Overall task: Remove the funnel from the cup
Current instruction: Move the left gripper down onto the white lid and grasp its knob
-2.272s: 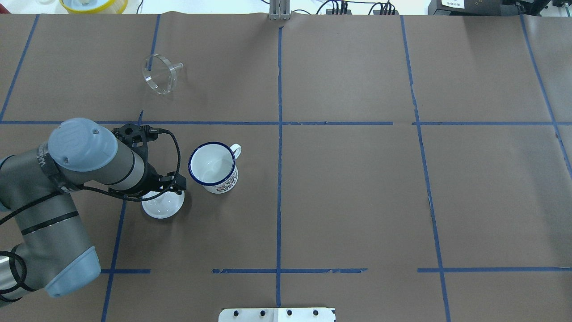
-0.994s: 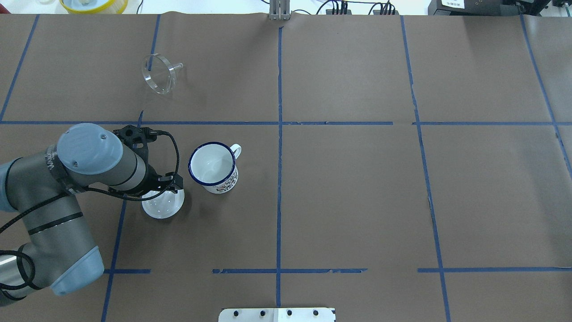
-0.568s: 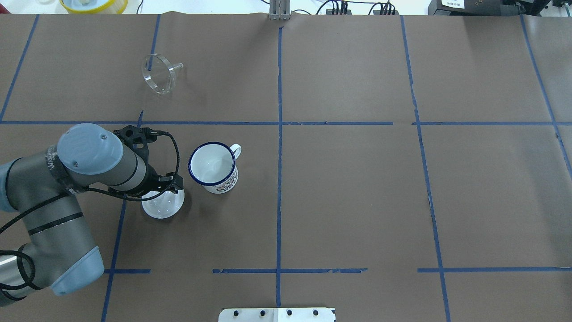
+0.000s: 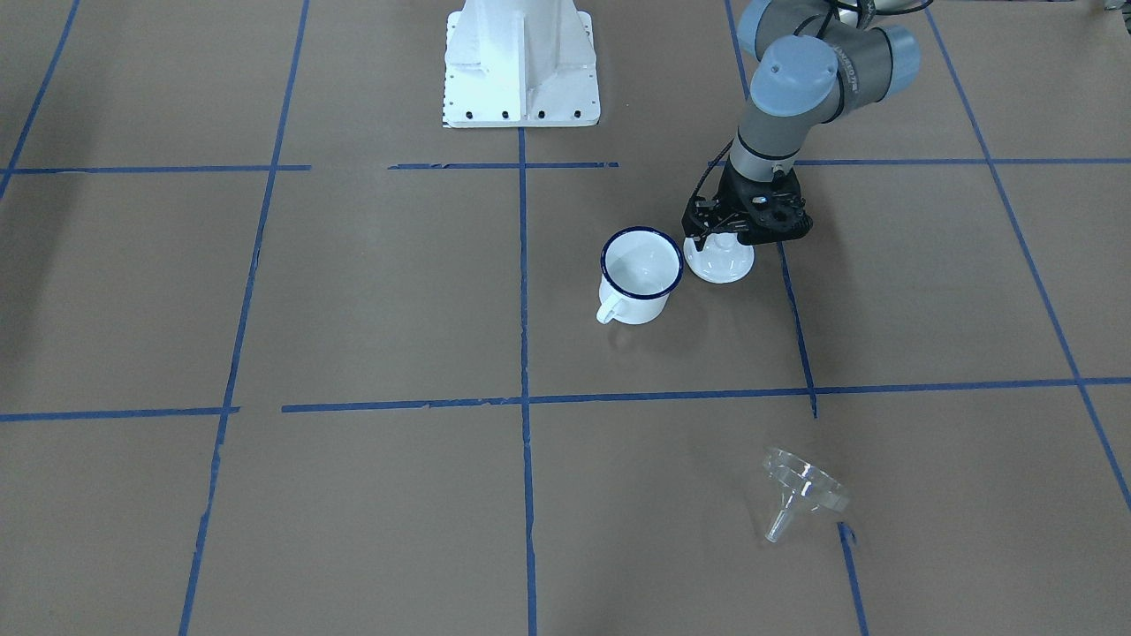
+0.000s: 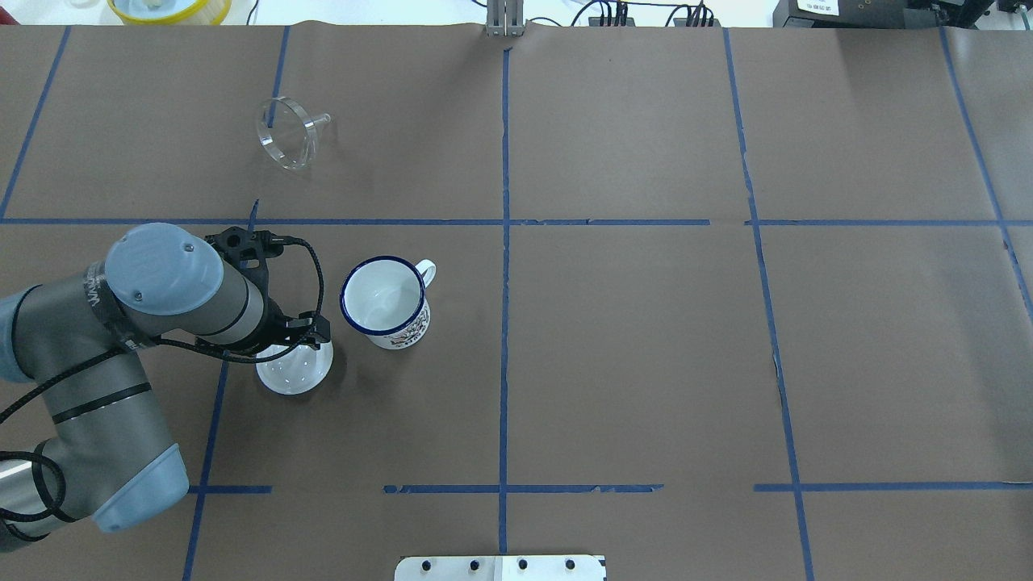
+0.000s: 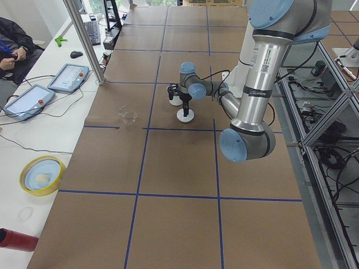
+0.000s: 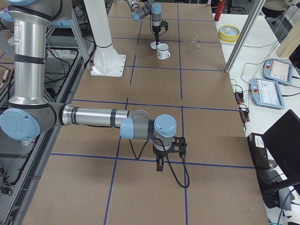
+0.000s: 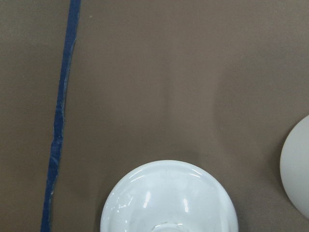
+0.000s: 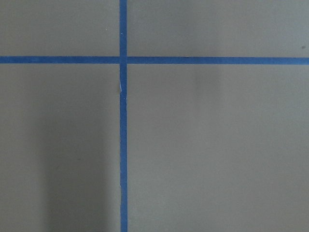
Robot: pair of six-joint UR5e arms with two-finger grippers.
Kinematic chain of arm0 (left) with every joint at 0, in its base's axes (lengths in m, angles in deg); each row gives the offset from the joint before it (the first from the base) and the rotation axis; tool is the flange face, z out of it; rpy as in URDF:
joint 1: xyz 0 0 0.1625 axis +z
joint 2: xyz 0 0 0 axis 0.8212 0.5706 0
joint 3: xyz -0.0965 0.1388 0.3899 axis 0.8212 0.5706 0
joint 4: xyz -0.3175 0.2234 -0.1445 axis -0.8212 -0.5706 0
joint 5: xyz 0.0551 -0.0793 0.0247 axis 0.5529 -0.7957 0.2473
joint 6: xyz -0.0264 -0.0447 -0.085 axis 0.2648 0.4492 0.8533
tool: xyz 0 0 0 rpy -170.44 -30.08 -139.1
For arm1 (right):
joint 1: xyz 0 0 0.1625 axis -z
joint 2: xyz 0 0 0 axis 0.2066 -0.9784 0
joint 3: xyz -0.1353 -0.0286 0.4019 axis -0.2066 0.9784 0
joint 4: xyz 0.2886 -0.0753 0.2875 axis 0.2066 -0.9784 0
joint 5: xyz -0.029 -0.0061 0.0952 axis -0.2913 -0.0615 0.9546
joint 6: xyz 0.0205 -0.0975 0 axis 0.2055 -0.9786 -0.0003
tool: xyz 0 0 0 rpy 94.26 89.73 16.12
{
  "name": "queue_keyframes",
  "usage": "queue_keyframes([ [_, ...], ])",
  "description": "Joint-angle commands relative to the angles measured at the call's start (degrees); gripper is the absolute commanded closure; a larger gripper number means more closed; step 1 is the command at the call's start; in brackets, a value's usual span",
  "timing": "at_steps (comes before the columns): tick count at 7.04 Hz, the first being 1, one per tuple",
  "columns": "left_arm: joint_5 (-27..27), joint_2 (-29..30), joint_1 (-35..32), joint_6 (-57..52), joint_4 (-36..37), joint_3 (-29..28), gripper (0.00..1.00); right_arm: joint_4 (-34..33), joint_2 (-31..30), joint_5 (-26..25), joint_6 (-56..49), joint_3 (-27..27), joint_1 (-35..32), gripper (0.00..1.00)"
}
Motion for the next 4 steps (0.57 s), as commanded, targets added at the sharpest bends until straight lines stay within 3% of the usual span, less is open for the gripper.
queue_keyframes([
  [1, 0.00, 0.09, 0.02, 0.02, -0.03, -0.11, 0.09, 0.00, 0.00, 0.00, 0.00, 0.00, 0.00, 0.00],
  [2, 0.00, 0.17, 0.02, 0.11, -0.03, -0.11, 0.36, 0.00, 0.00, 0.00, 0.00, 0.00, 0.00, 0.00],
  [3, -0.09, 0.18, 0.02, 0.11, -0.03, -0.03, 0.81, 0.00, 0.00, 0.00, 0.00, 0.00, 0.00, 0.00],
  [4, -0.17, 0.18, -0.07, 0.11, 0.05, 0.23, 1.00, 0.00, 0.00, 0.00, 0.00, 0.00, 0.00, 0.00],
])
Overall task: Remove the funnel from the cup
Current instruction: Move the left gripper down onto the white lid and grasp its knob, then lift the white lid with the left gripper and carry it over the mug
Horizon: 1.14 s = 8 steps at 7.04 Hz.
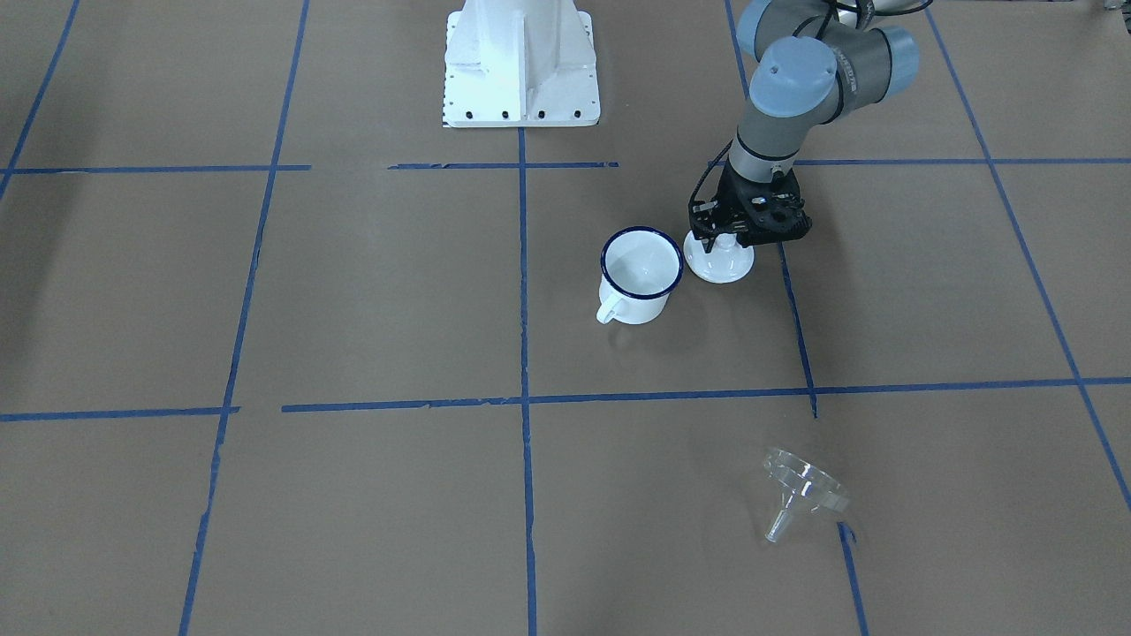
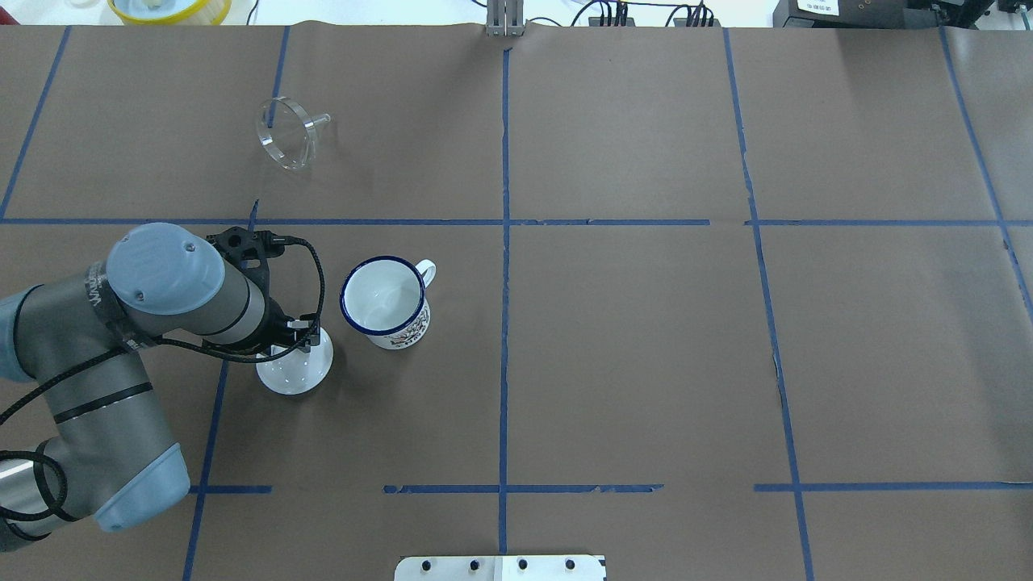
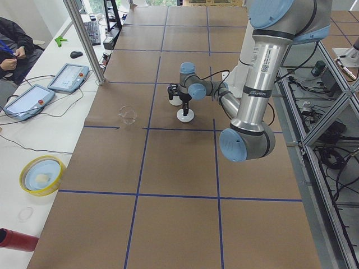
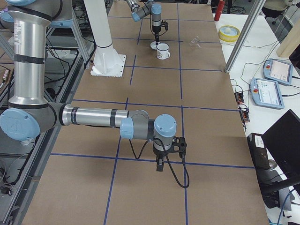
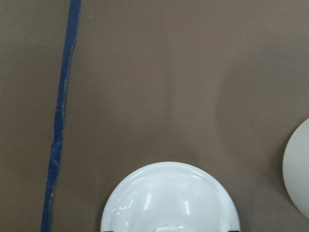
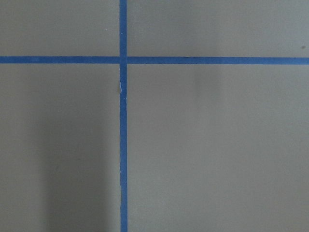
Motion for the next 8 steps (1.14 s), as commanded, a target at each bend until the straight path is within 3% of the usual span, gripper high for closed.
queue_keyframes([
  [1, -0.10, -0.07, -0.07, 0.01, 0.07, 0.48, 1.00, 0.00, 0.00, 0.00, 0.00, 0.00, 0.00, 0.00],
  [3, -0.18, -0.16, -0.16, 0.01, 0.16, 0.92, 1.00, 0.00, 0.00, 0.00, 0.00, 0.00, 0.00, 0.00],
  [5, -0.27, -0.60, -1.12, -0.34, 0.77, 4.85, 1.00, 0.00, 0.00, 0.00, 0.00, 0.00, 0.00, 0.00],
  [6, -0.45, -0.43, -4.35, -0.86, 2.95, 6.88, 1.00, 0.00, 0.00, 0.00, 0.00, 0.00, 0.00, 0.00],
  [8, -3.68, 0.97, -10.25, -4.18, 14.78, 15.82, 1.00, 0.00, 0.00, 0.00, 0.00, 0.00, 0.00, 0.00],
])
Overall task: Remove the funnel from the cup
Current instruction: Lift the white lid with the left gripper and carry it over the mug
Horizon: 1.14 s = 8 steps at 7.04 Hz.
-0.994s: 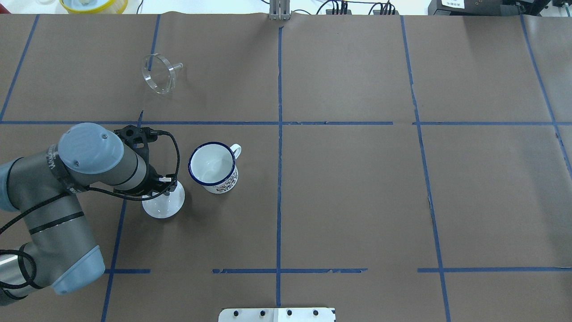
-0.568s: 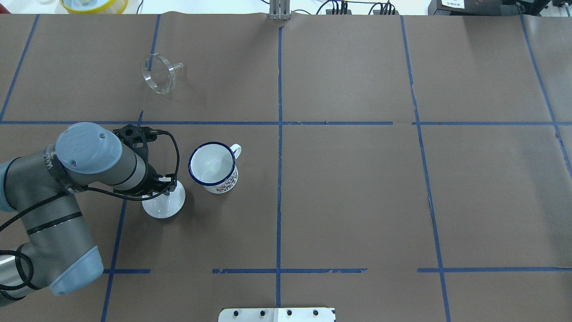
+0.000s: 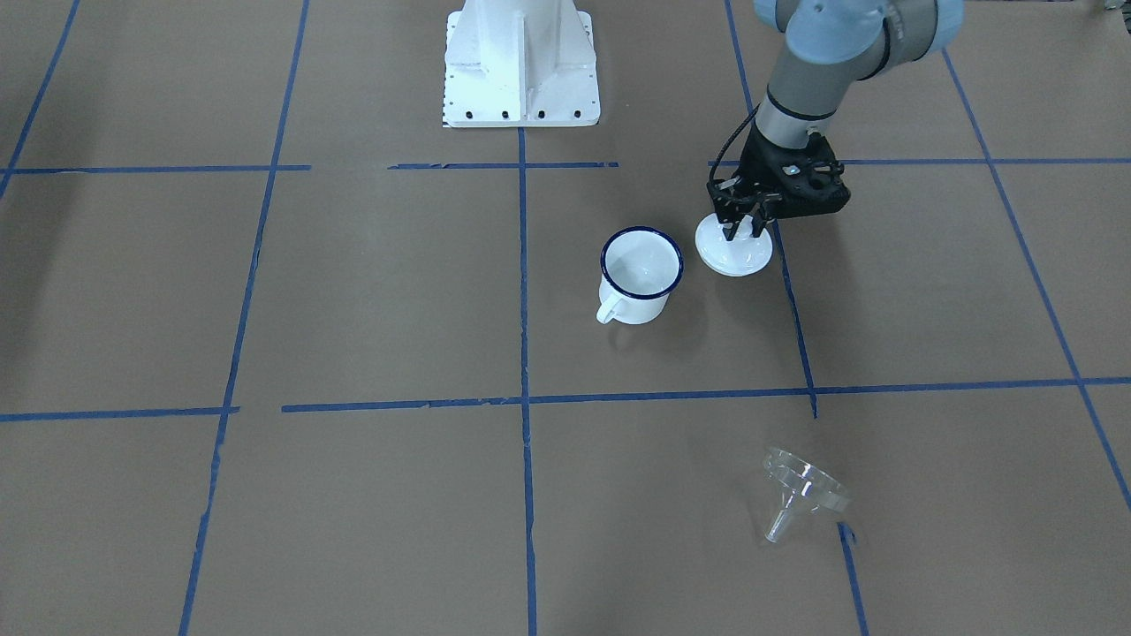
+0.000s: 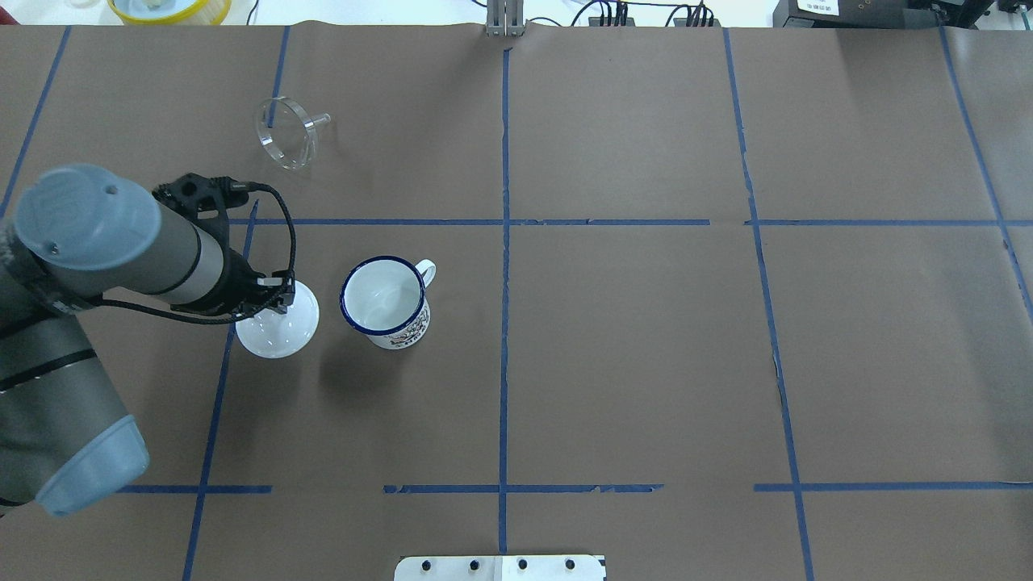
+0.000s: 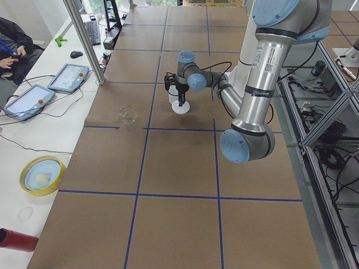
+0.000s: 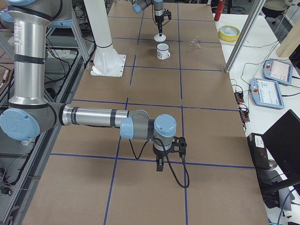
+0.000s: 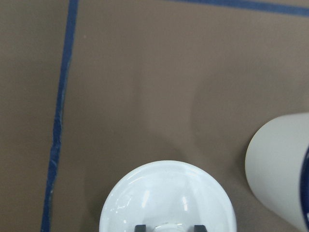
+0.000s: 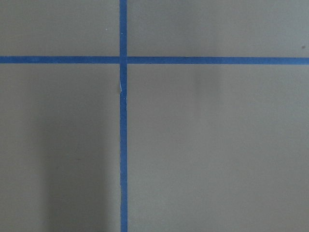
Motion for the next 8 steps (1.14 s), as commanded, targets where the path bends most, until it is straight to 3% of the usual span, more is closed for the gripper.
queue_keyframes([
  [1, -3.45, 6.76, -5.13, -2.11, 14.38, 5.29, 1.00, 0.00, 0.00, 0.00, 0.00, 0.00, 0.00, 0.00],
  [2, -5.38, 13.18, -5.41, -2.02, 20.38, 3.99, 1.00, 0.00, 0.00, 0.00, 0.00, 0.00, 0.00, 0.00],
  [3, -7.14, 17.15, -5.32, -1.41, 21.05, 0.76, 1.00, 0.00, 0.00, 0.00, 0.00, 0.00, 0.00, 0.00],
  [4, -7.42, 22.42, -5.32, -1.32, 20.97, -6.15, 1.00, 0.00, 0.00, 0.00, 0.00, 0.00, 0.00, 0.00],
  [7, -7.42, 24.05, -3.84, 1.91, 13.44, -16.03, 1.00, 0.00, 0.00, 0.00, 0.00, 0.00, 0.00, 0.00],
  [8, -7.42, 24.05, -2.61, 2.02, 12.54, -16.84, 1.00, 0.00, 0.00, 0.00, 0.00, 0.00, 0.00, 0.00],
])
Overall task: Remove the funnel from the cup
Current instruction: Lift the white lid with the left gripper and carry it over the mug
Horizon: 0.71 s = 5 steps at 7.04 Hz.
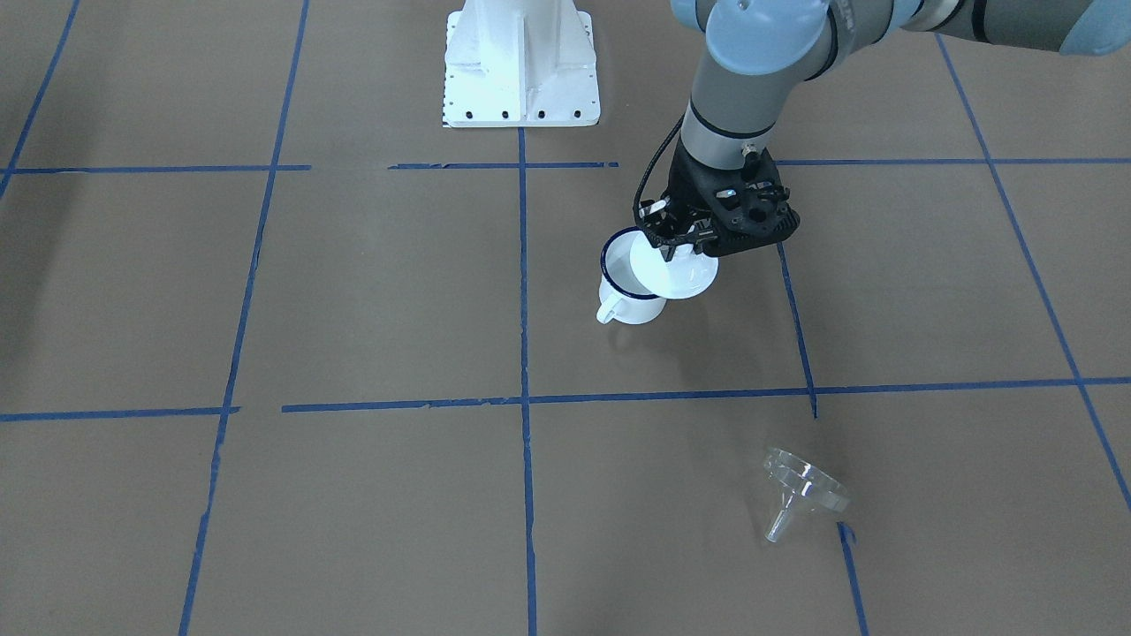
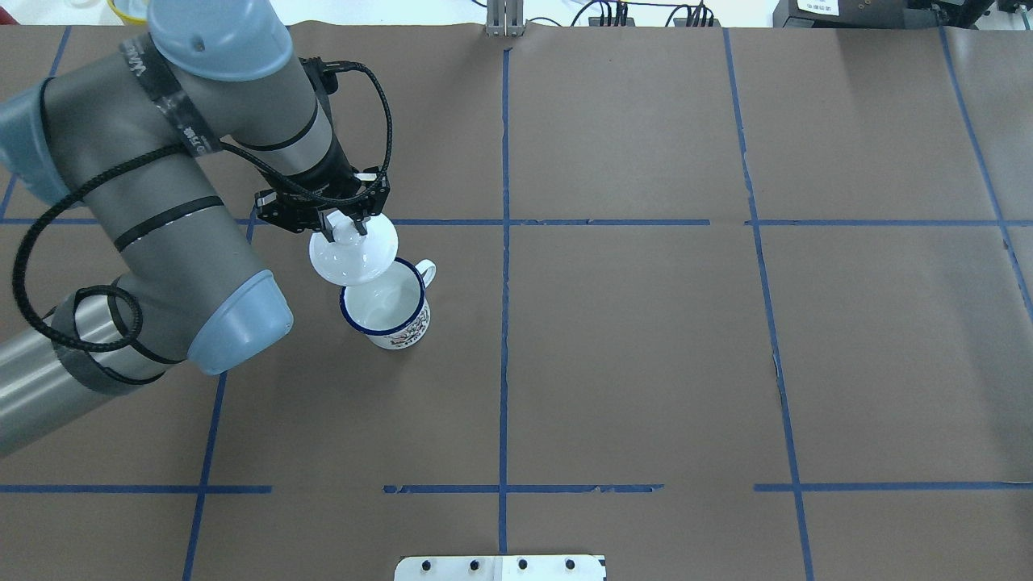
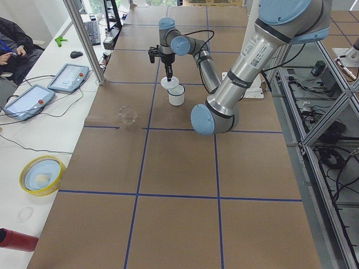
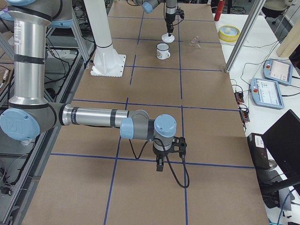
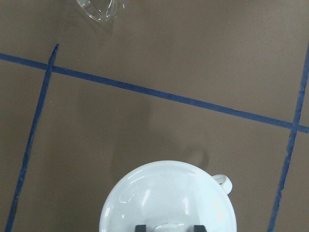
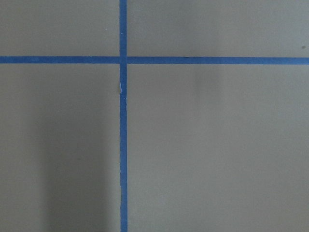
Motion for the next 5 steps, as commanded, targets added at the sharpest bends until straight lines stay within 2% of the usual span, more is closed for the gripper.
queue_keyframes([
  [1, 0.02, 0.14, 1.69, 0.98, -2.21, -2.18, 1.00, 0.00, 0.00, 0.00, 0.00, 0.00, 0.00, 0.00],
  [5, -0.07, -0.48, 4.15, 1.07, -1.95, -1.22, 1.00, 0.00, 0.00, 0.00, 0.00, 0.00, 0.00, 0.00],
])
